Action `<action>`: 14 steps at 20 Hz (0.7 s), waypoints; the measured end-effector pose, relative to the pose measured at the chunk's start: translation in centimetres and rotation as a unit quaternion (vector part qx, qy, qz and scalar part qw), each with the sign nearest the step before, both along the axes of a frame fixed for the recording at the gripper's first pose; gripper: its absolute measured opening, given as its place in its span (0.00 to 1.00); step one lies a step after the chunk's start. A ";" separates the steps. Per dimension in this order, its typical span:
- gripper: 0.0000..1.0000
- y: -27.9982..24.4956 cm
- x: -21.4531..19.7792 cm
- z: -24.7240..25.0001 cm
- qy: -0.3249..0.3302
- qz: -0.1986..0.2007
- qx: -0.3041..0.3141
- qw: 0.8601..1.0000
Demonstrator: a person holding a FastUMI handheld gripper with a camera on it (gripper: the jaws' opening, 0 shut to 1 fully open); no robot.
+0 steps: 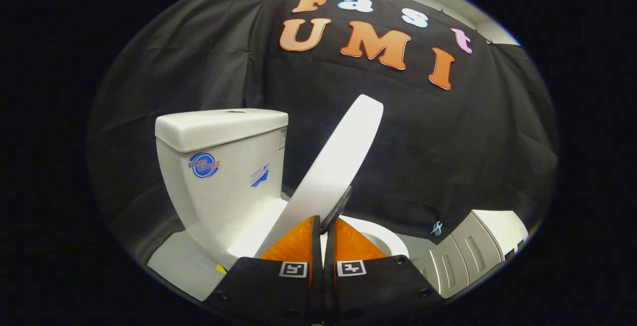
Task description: Open the toilet lid.
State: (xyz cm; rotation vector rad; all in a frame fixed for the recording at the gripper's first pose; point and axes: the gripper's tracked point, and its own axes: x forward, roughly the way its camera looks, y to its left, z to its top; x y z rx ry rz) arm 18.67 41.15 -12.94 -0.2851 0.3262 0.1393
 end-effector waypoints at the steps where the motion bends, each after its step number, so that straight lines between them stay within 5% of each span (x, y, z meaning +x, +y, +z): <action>1: 0.08 0.5 0.0 0.1 -0.001 0.003 -0.001 1.000; 14: 0.08 8.3 0.3 -0.1 0.004 0.055 -0.011 0.998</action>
